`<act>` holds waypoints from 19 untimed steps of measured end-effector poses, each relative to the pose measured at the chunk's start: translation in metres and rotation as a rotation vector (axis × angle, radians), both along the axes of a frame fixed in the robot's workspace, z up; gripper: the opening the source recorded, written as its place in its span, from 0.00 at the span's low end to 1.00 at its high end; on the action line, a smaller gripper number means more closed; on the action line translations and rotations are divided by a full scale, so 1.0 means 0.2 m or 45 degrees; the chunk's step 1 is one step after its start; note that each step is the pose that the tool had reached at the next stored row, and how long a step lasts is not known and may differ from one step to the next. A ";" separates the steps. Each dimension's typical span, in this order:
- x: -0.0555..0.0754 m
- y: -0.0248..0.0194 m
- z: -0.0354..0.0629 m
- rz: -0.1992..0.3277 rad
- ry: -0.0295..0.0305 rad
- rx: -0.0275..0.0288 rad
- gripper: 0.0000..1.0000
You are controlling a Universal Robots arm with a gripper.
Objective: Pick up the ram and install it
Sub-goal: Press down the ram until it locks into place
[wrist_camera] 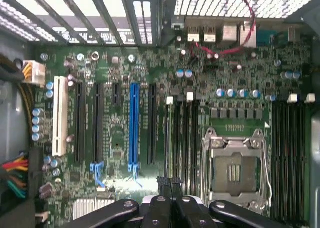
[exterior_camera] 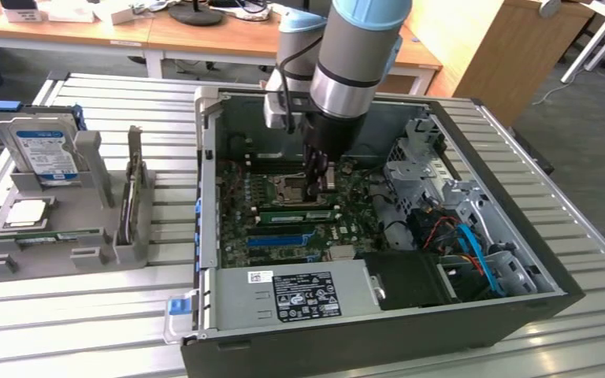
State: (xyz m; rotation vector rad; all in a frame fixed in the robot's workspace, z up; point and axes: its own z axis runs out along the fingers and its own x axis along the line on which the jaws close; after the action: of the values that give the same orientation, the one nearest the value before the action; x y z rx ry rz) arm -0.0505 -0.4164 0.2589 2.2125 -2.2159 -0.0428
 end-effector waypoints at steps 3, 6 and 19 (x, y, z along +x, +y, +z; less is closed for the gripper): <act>0.00 0.000 0.000 0.000 0.0000 0.0002 0.11; 0.00 0.000 0.000 0.000 0.0000 0.0001 0.11; 0.00 0.000 0.000 -0.013 0.0000 0.0002 0.11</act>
State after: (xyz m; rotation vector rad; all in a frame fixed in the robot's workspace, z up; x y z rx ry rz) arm -0.0498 -0.4163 0.2589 2.2016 -2.2270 -0.0430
